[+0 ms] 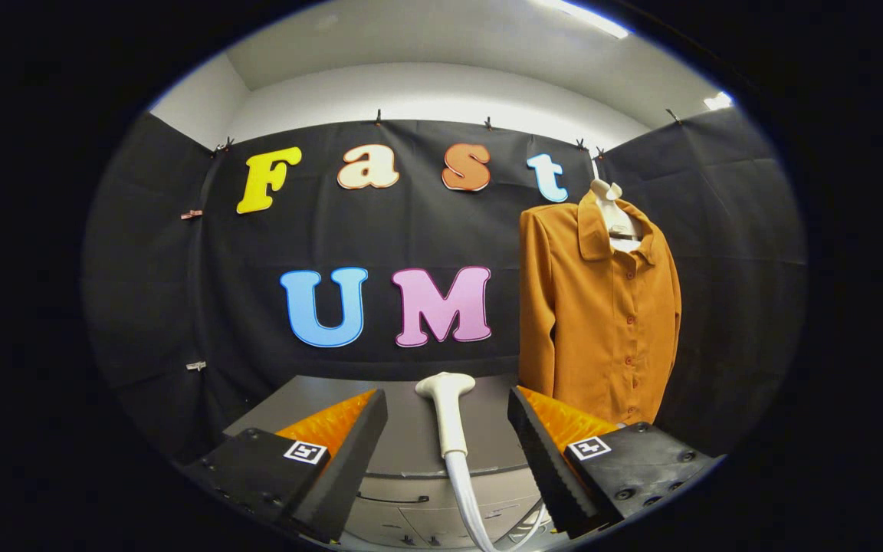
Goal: Iron the clothes twice with a garment steamer, once on the left side and once on the right side.
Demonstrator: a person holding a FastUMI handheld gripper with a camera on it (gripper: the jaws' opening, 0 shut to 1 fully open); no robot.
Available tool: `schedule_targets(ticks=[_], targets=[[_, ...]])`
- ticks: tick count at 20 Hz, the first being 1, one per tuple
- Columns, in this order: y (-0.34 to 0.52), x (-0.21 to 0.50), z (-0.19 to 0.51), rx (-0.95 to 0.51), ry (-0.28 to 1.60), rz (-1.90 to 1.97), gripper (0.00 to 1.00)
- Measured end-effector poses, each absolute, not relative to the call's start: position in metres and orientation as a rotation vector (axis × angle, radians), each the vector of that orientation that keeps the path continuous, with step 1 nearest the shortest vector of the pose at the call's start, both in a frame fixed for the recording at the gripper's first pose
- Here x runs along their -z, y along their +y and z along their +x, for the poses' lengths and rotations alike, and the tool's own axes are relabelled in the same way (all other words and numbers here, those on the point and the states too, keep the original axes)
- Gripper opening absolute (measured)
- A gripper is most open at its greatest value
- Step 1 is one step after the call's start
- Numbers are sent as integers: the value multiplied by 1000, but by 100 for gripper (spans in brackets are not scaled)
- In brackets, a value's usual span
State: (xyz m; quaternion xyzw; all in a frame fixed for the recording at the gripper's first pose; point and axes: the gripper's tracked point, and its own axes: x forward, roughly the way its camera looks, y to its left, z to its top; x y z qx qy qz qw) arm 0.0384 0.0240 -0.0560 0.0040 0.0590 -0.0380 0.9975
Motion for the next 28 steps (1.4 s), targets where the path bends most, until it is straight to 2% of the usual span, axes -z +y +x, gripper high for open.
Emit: schedule_targets(ticks=[13,21,25,26,27,28], targets=[[5,155,174,5,383,12,99],[6,222,205,-2,586,-29,98],[10,233,209,-15,636,-34,98],[9,238,207,-13,645,-40,96],[6,243,206,-4,661,-48,86],[7,247,206,-9,683,-48,85]])
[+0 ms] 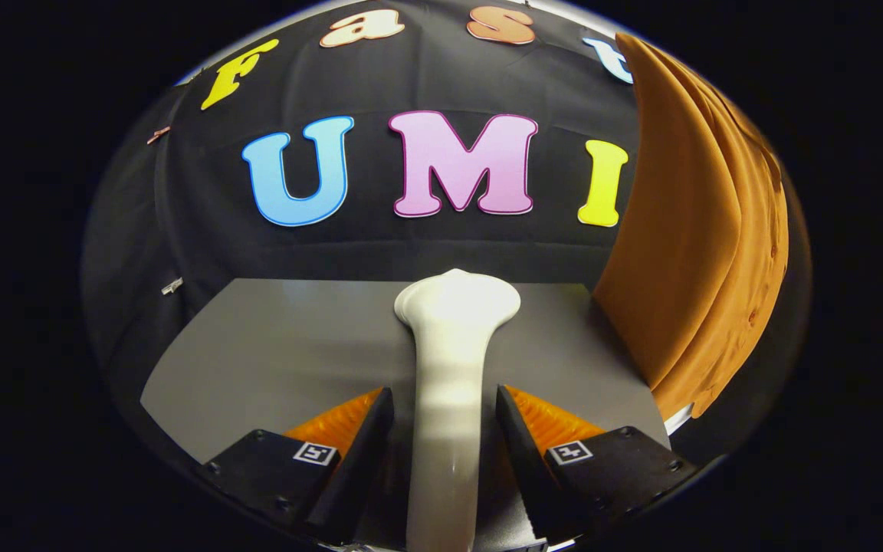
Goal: Iron the clothes twice with a garment steamer, once on the left side and once on the right side.
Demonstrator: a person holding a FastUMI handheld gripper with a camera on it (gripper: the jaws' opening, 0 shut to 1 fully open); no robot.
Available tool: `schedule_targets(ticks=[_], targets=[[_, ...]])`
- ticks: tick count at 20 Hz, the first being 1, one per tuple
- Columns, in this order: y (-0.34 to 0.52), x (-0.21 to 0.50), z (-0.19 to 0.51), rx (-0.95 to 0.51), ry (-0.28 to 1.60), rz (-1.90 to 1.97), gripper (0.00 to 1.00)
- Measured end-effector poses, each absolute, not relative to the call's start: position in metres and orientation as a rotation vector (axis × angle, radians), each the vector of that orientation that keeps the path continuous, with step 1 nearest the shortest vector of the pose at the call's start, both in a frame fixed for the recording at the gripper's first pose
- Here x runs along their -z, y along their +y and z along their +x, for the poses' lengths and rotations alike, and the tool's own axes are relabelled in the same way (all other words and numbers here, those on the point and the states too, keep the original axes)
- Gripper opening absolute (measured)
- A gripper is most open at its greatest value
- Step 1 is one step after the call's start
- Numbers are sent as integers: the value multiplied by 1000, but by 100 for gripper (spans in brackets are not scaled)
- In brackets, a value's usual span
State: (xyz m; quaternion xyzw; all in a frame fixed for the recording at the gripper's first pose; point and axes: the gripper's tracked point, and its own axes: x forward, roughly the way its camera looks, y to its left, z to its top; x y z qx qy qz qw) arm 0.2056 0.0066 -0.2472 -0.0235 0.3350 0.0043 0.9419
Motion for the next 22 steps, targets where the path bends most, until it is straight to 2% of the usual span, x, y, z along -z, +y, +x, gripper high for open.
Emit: schedule_targets(ticks=[1,2,5,7,10,15,22], targets=[[5,249,207,0,680,-52,85],[3,246,209,3,674,-53,81],[4,247,210,6,675,-71,43],[3,246,209,3,675,-56,38],[10,239,208,-35,645,-35,38],[8,214,202,-30,564,-42,32],[12,178,174,-40,477,-33,32]])
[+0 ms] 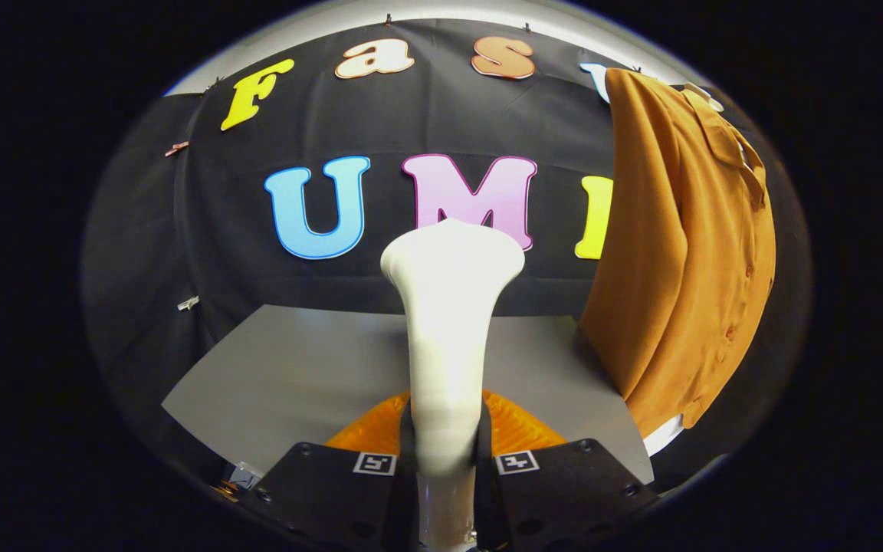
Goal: Iron the clothes twice with a garment steamer, once on the left side and once on the right side.
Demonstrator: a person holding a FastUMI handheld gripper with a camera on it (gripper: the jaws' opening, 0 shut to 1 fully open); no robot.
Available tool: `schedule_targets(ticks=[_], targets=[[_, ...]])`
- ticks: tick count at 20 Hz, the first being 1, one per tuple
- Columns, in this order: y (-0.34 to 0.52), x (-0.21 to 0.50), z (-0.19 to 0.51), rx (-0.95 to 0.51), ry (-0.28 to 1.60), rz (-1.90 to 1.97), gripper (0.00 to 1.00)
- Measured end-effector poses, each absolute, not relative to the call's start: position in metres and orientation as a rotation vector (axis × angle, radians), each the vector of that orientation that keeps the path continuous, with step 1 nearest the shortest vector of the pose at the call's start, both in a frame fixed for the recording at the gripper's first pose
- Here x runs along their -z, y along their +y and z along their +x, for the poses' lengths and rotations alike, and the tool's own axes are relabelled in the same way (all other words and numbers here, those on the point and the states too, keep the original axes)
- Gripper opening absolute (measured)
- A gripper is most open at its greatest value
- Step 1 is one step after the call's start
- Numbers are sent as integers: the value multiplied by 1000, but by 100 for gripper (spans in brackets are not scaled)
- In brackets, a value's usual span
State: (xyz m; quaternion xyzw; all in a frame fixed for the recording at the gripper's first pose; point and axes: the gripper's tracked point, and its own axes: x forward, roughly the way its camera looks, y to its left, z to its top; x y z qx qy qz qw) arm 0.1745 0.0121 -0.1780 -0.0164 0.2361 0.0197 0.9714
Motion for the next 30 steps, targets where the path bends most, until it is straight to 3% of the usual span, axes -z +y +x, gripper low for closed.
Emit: schedule_targets(ticks=[19,30], targets=[[-3,78,22,151,218,-36,31],[-131,63,13,345,184,-6,31]])
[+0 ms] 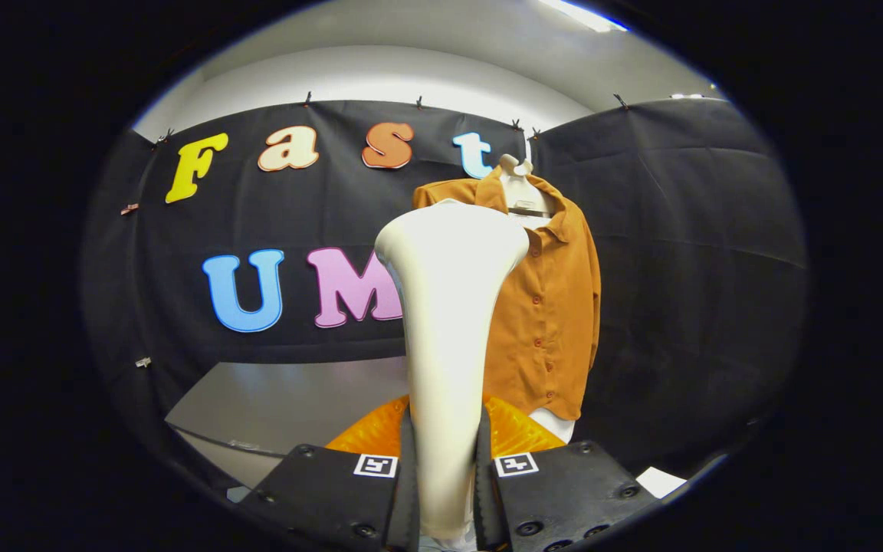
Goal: Iron the clothes twice with a garment steamer, once on the left side and once on the right side.
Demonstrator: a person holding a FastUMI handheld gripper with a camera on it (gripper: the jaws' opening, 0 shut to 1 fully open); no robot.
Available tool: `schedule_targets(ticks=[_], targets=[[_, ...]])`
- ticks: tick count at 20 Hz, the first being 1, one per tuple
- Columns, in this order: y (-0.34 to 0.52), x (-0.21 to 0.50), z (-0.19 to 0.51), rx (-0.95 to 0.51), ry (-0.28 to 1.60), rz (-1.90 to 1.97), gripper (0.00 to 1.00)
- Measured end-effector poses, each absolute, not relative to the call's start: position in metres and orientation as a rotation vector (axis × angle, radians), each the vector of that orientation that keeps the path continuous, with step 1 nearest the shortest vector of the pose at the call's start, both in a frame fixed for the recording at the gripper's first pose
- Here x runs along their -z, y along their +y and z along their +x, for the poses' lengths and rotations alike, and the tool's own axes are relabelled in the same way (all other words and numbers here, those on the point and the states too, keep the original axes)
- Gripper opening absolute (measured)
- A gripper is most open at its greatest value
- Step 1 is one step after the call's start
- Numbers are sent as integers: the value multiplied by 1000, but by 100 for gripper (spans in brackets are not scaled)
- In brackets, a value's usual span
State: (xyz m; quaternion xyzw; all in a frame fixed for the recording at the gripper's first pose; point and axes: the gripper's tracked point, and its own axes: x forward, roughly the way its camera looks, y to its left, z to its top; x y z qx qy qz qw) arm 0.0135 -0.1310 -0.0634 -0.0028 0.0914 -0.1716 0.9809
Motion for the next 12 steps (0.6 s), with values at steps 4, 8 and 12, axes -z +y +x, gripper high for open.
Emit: schedule_targets(ticks=[4,8,12], targets=[[-185,62,42,357,180,6,31],[-222,67,78,315,187,22,31],[-242,77,112,237,216,52,31]])
